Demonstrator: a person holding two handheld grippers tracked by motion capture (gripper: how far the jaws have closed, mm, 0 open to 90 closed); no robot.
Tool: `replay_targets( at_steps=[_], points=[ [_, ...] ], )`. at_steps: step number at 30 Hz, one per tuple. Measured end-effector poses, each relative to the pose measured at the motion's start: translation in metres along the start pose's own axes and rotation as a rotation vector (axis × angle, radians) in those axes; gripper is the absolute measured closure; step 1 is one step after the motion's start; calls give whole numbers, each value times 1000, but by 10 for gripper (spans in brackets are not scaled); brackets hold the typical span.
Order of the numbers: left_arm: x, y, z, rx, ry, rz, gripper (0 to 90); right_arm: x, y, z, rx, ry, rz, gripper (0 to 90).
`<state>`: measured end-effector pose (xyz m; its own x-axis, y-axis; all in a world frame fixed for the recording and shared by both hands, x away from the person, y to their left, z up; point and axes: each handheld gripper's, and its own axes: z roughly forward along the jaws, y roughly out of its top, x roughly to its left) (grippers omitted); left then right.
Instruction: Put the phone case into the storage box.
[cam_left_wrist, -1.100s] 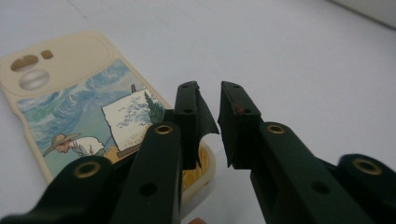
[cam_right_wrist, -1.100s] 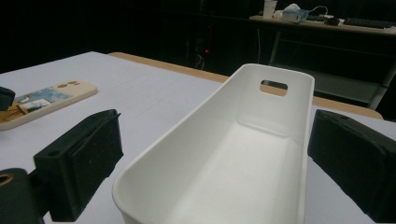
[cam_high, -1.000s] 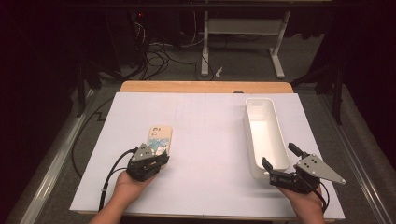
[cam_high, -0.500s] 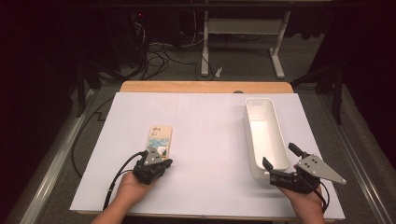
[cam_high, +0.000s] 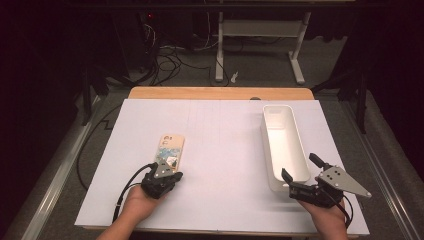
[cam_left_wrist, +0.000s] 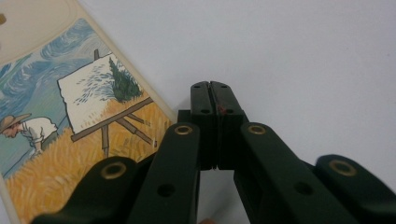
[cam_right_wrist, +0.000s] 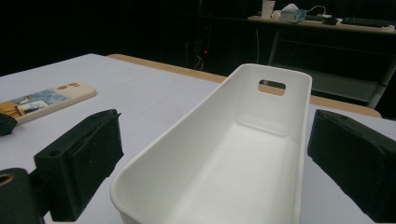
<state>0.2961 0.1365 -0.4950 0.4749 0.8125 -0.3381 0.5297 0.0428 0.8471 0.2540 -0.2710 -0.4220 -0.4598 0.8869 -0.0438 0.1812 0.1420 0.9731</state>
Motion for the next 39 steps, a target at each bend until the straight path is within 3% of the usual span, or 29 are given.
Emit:
replay_targets(
  at_steps=[39],
  points=[
    [56, 17, -23, -59, 132, -175, 890, -1, 1, -2, -6, -4, -2, 44]
  ],
)
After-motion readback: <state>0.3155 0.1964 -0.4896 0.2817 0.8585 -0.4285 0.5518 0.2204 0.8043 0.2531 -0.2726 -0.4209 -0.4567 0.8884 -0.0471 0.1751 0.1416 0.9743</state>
